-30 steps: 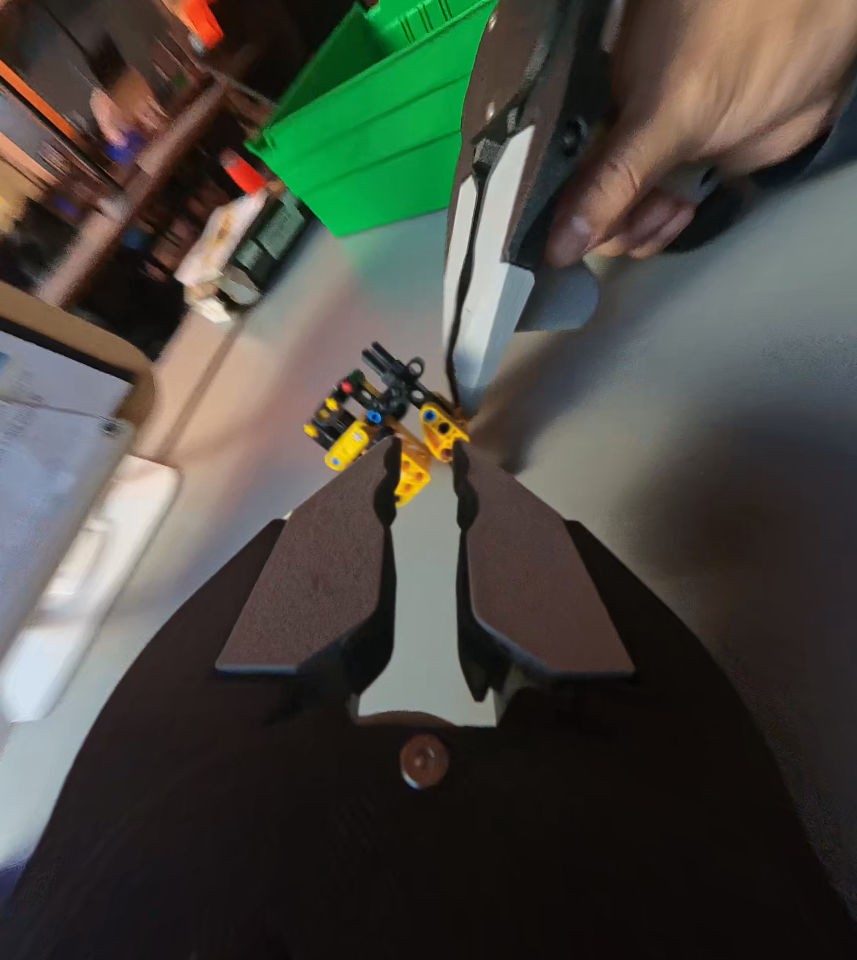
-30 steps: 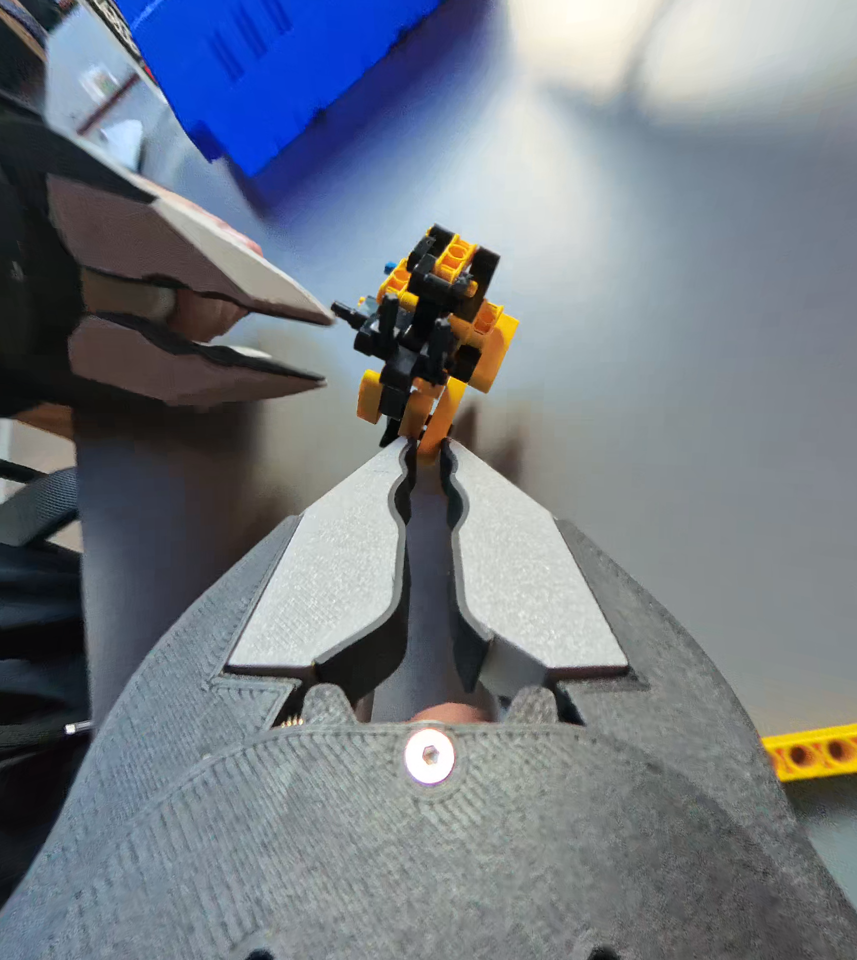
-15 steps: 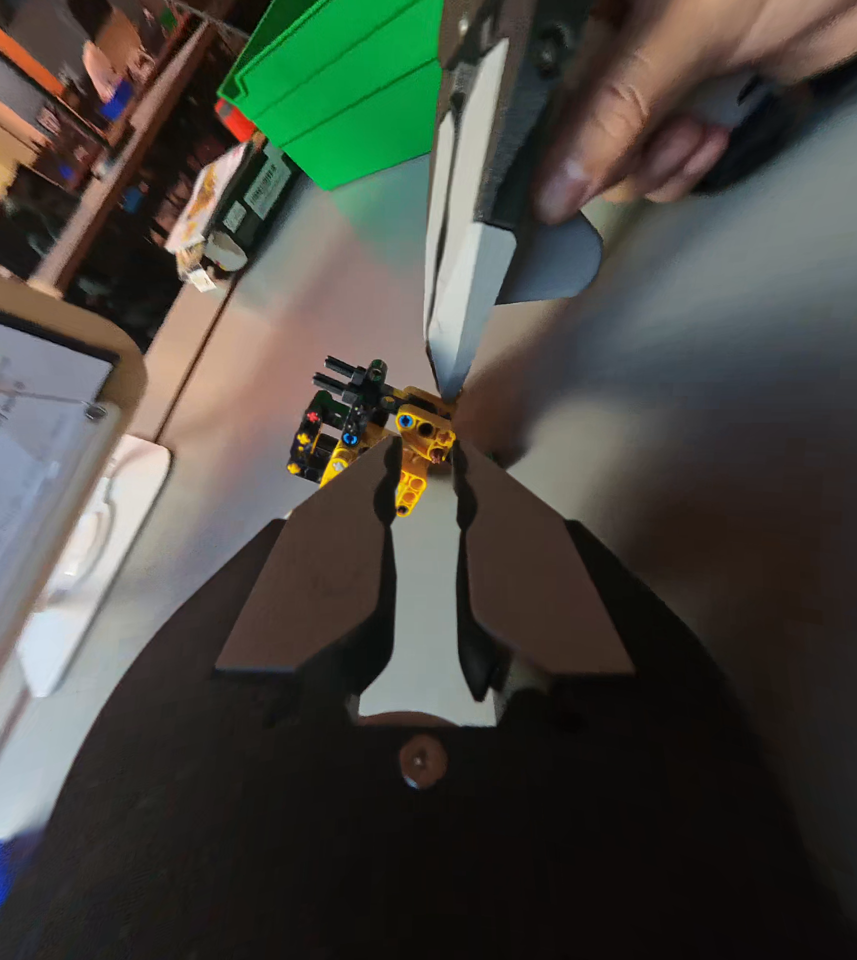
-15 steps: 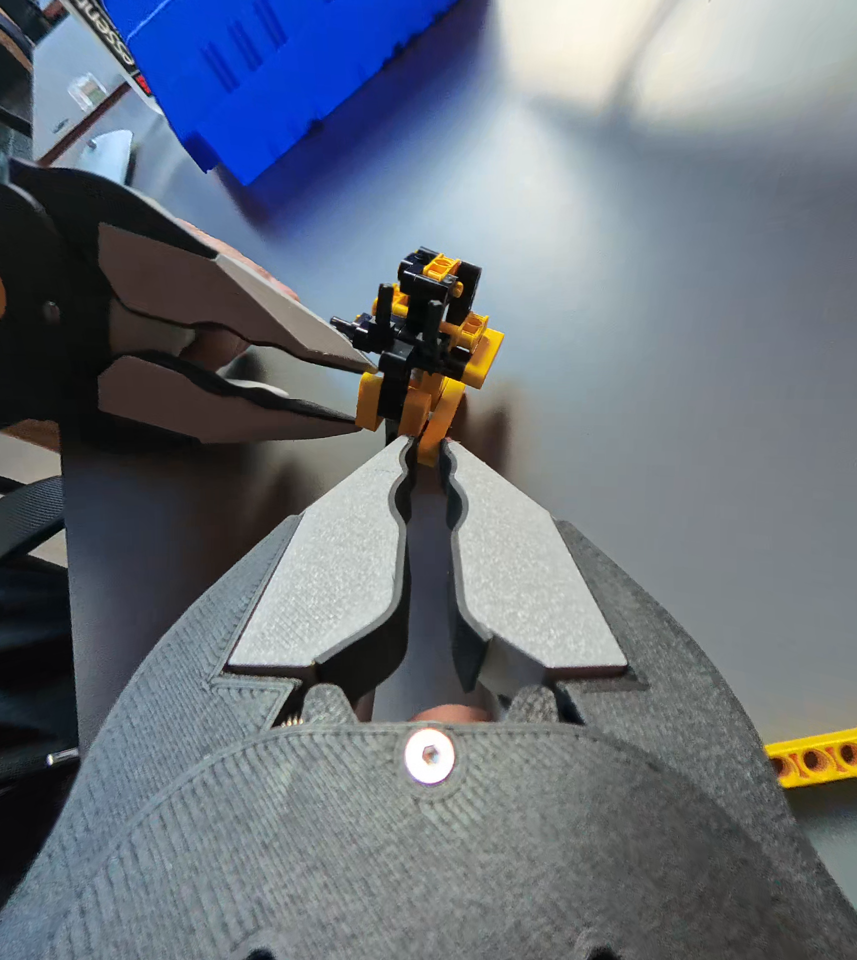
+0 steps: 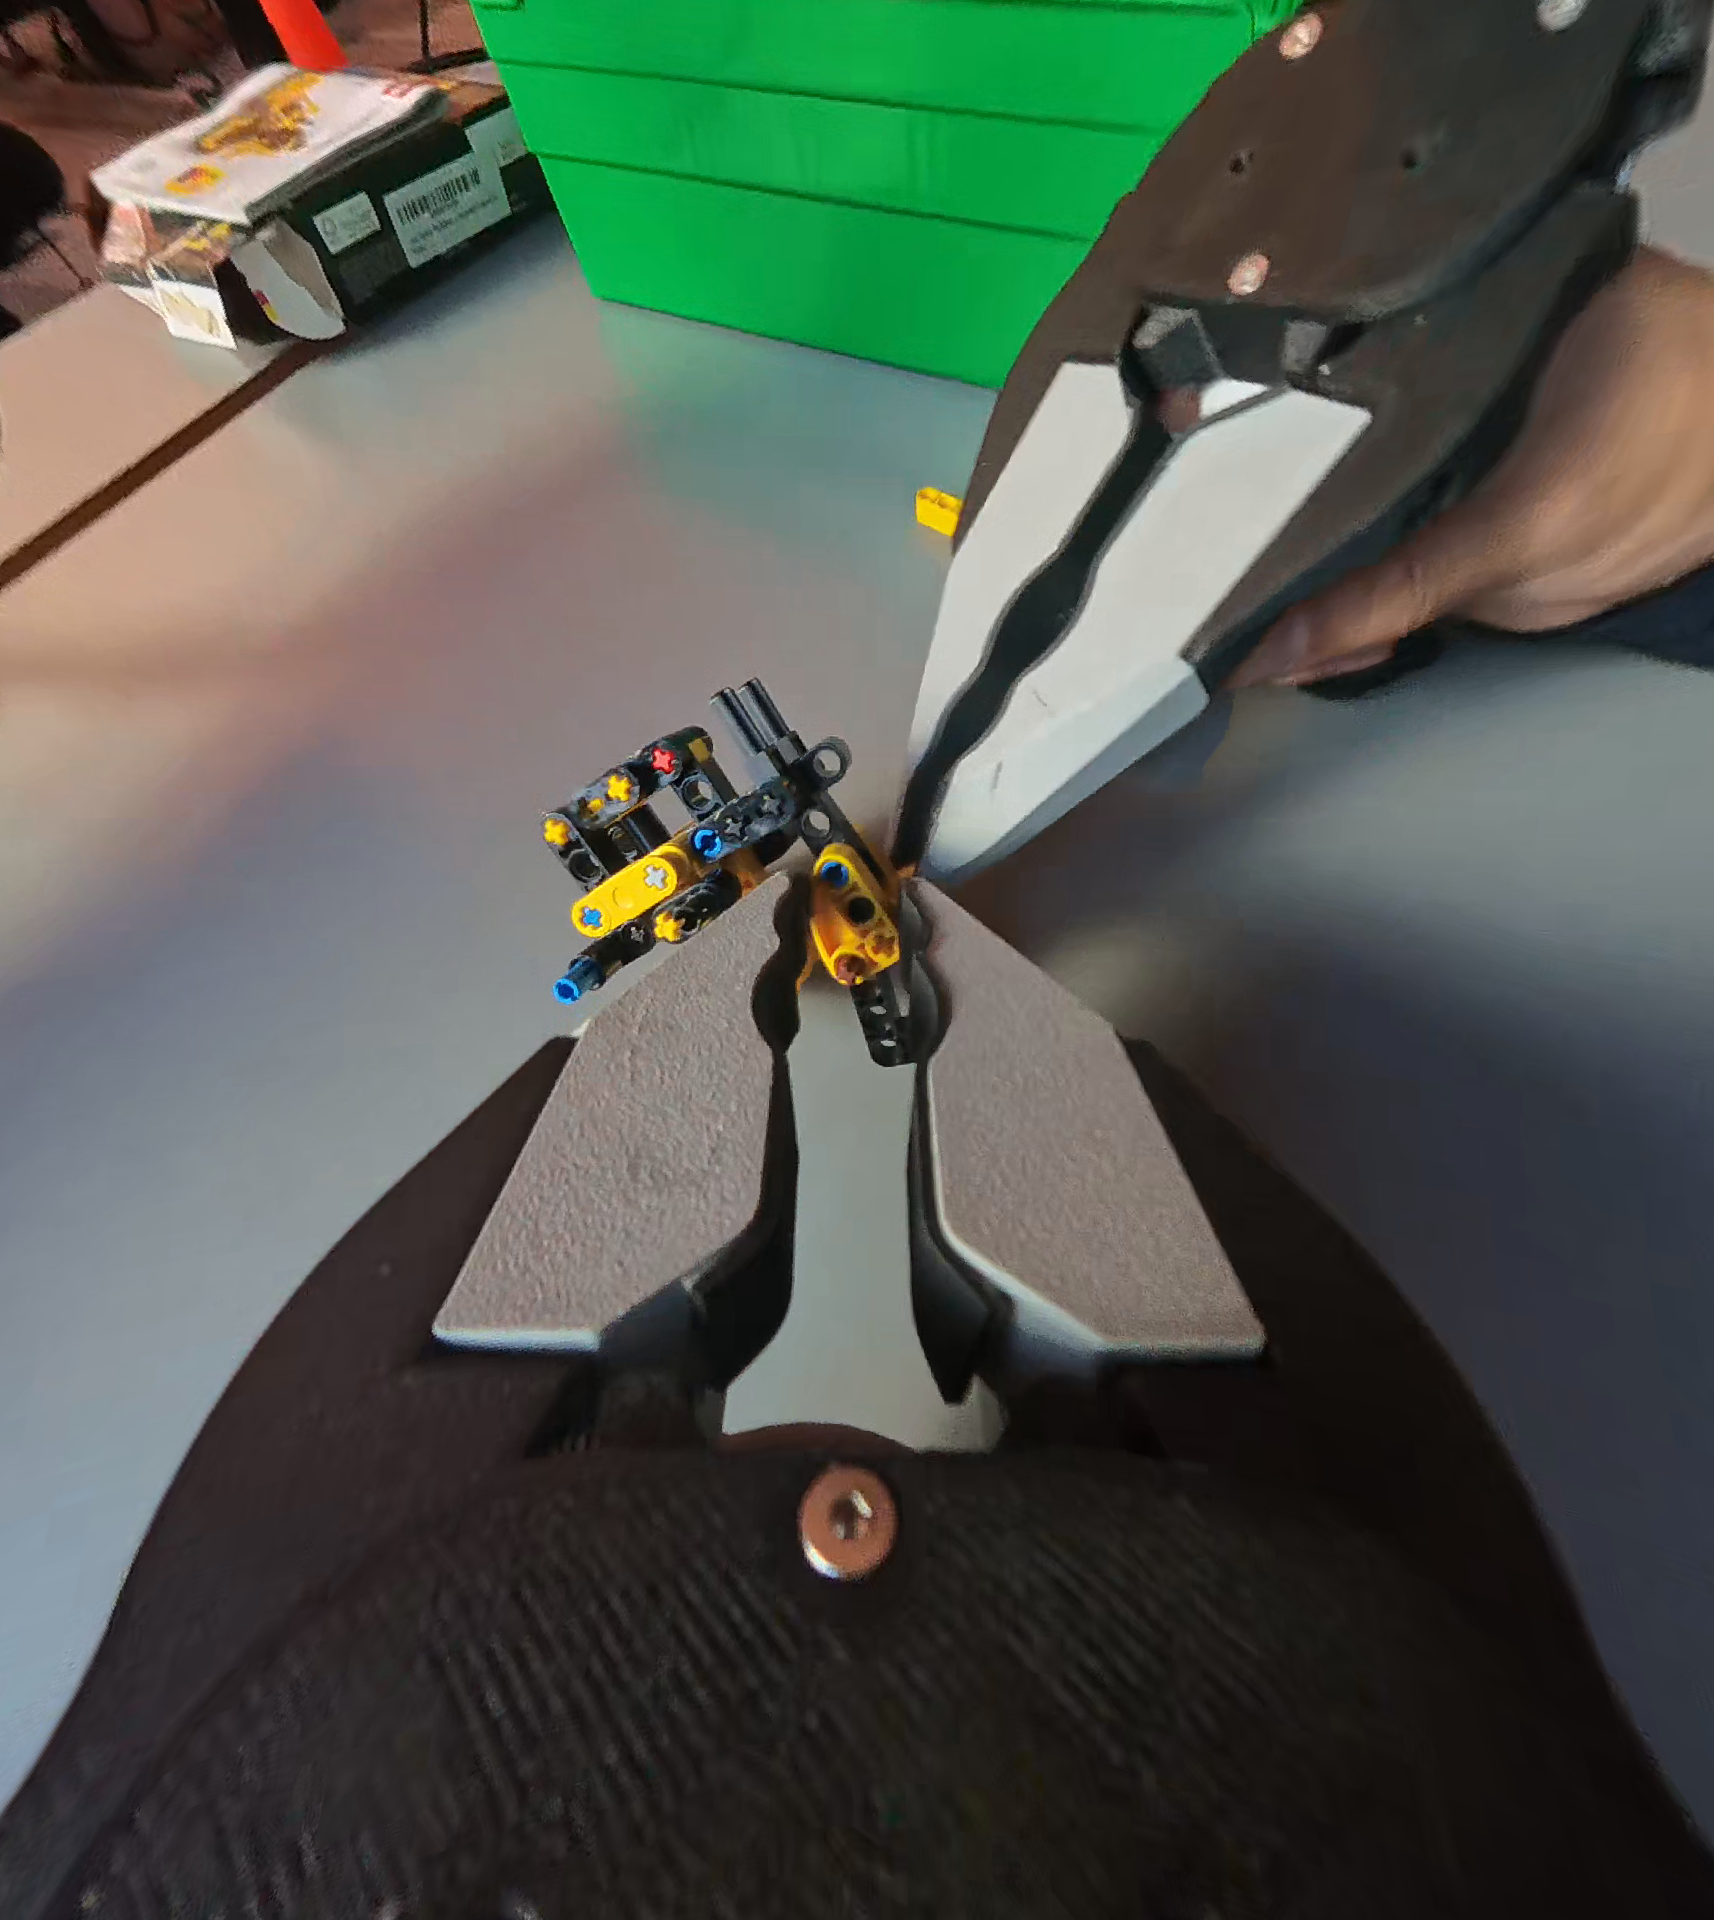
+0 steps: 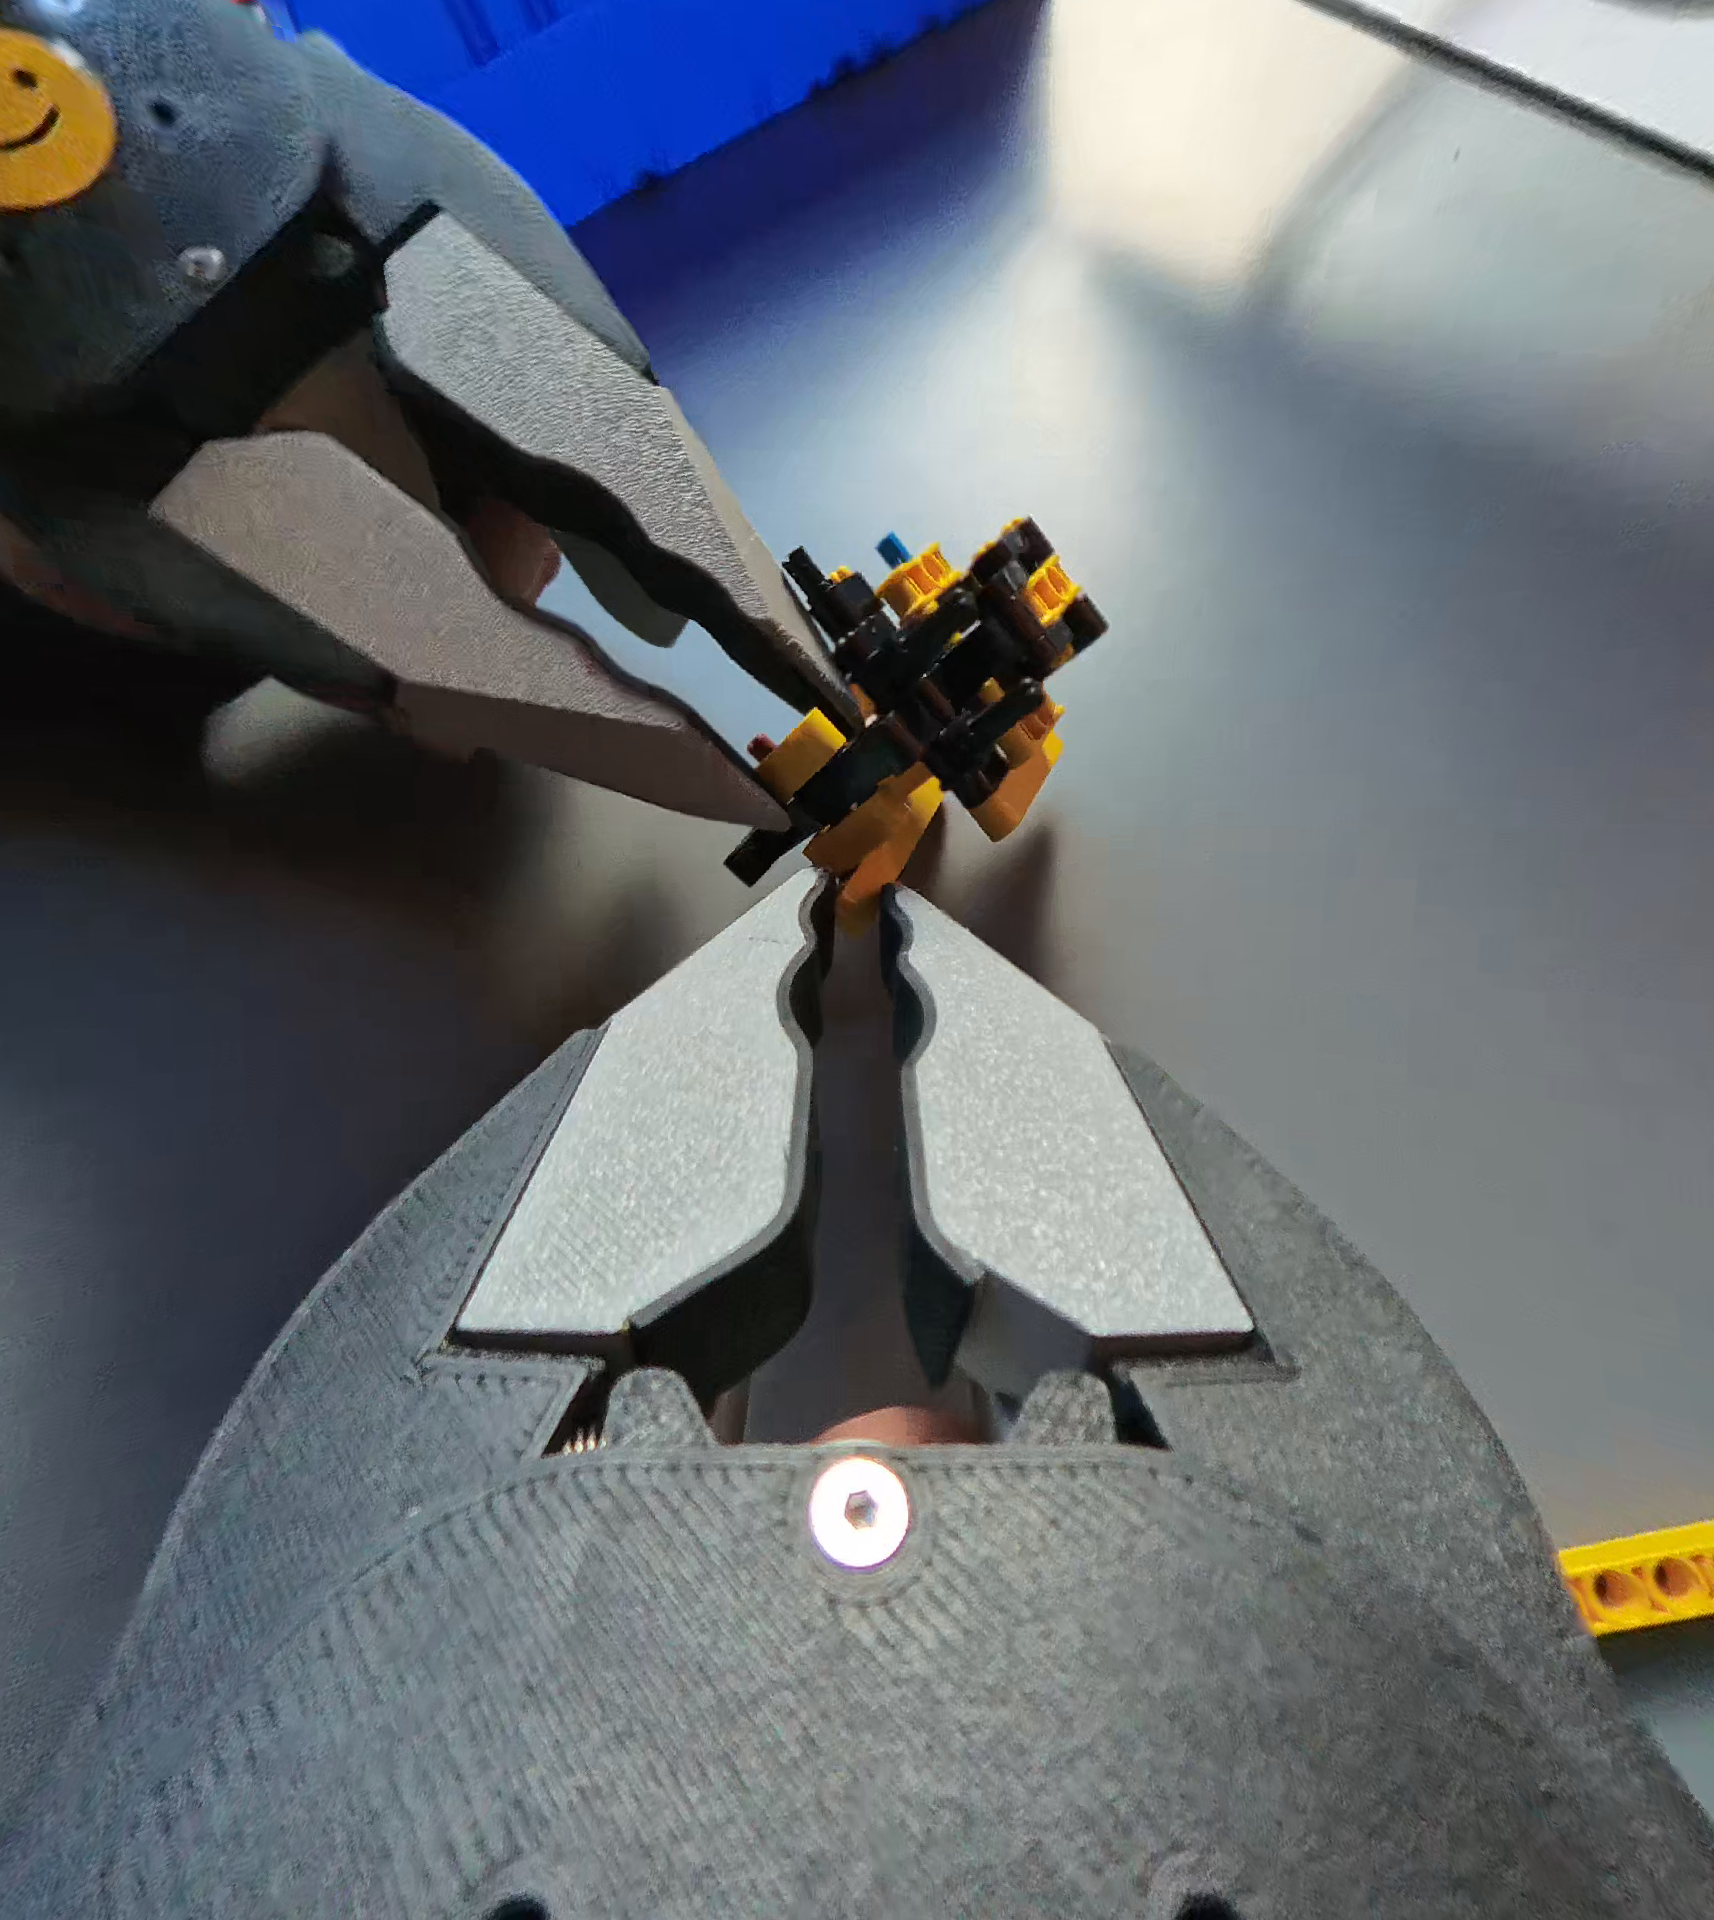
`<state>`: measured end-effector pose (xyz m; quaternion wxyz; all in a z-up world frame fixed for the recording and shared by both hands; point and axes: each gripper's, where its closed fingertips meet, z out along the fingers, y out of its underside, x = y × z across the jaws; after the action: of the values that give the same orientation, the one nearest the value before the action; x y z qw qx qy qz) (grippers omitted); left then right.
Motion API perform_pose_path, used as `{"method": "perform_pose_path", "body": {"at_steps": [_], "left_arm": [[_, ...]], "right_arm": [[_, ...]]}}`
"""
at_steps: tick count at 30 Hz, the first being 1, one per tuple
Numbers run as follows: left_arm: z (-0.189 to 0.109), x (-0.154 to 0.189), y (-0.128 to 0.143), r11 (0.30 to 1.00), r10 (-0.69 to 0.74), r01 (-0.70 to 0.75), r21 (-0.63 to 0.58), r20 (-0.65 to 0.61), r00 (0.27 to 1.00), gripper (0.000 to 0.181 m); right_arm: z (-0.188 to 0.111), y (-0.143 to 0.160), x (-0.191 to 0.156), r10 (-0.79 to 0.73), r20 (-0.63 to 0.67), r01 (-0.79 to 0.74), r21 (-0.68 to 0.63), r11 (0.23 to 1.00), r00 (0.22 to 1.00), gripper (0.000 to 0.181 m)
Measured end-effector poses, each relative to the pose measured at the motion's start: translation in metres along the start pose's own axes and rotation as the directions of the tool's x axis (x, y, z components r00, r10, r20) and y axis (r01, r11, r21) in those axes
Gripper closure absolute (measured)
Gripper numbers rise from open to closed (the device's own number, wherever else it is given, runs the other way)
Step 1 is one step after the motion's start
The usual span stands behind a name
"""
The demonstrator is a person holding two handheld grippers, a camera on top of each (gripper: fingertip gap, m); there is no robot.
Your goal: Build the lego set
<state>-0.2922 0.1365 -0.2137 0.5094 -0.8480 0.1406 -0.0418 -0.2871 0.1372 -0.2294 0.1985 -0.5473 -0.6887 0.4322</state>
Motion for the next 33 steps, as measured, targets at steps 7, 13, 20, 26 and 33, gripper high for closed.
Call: {"method": "perform_pose_path", "body": {"at_steps": [7,13,20,26,33], "left_arm": [[-0.009,-0.005,-0.008,0.970,-0.227,0.237,0.062,-0.133,0.965,0.171],[-0.018,-0.013,-0.017,0.888,-0.403,0.439,0.138,-0.228,0.886,0.171],[-0.025,-0.014,-0.027,0.813,-0.485,0.549,0.193,-0.298,0.822,0.172],[-0.027,-0.011,-0.032,0.732,-0.549,0.651,0.202,-0.390,0.739,0.172],[-0.028,-0.009,-0.033,0.703,-0.565,0.687,0.182,-0.444,0.695,0.172]], "right_arm": [[0.000,-0.011,-0.012,-0.327,-0.110,0.332,0.035,0.943,0.939,0.176],[-0.006,-0.021,-0.016,-0.585,-0.273,0.607,-0.005,0.795,0.764,0.160],[-0.013,-0.033,-0.015,-0.605,-0.366,0.650,0.000,0.760,0.708,0.176],[-0.009,-0.032,-0.023,-0.564,-0.275,0.603,0.080,0.793,0.778,0.176],[-0.013,-0.033,-0.020,-0.622,-0.340,0.667,0.019,0.745,0.705,0.176]]}}
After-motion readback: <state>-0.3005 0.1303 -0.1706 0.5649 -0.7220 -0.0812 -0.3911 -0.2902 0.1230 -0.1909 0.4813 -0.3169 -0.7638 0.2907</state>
